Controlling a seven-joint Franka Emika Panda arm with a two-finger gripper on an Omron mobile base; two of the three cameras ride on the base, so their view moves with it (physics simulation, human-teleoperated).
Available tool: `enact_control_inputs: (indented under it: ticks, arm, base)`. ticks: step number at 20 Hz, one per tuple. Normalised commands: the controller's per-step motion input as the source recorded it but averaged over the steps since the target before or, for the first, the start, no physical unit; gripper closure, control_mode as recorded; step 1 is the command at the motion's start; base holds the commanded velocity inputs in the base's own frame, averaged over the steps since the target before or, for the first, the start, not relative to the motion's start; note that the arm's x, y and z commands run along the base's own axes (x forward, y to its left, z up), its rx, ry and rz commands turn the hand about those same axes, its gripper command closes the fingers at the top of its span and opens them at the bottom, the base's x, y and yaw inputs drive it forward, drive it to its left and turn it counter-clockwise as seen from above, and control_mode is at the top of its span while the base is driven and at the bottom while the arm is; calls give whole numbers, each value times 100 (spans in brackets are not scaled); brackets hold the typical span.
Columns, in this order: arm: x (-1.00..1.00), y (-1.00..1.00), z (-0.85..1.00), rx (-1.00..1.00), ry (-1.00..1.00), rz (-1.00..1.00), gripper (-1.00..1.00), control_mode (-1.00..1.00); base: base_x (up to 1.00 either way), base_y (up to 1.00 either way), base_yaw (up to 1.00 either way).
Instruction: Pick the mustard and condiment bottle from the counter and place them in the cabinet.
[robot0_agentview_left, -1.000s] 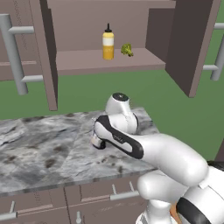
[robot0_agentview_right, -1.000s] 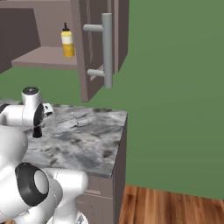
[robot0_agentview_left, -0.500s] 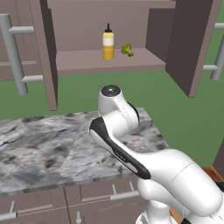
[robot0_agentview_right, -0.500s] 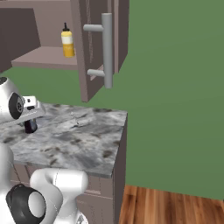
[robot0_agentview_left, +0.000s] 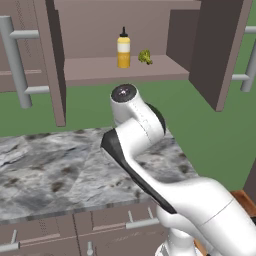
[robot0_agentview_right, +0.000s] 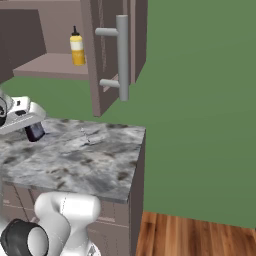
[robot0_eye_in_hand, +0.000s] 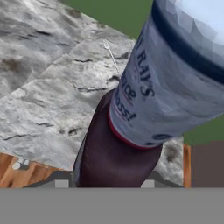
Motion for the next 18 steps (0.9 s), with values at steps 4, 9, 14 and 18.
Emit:
enact_control_inputs:
  ticks: [4,9,14,18]
  arm:
    - [-19,-22,75,0,-12,-8,100,-100]
    - [-9,-23,77,1,-13,-2,100,-100]
    - [0,-26,64,6,-13,0,100,-100]
    - [0,-19,54,7,-11,0,100,-100]
  base:
    - [0,0,0]
    - [0,0,0]
    - [0,0,0]
    - [0,0,0]
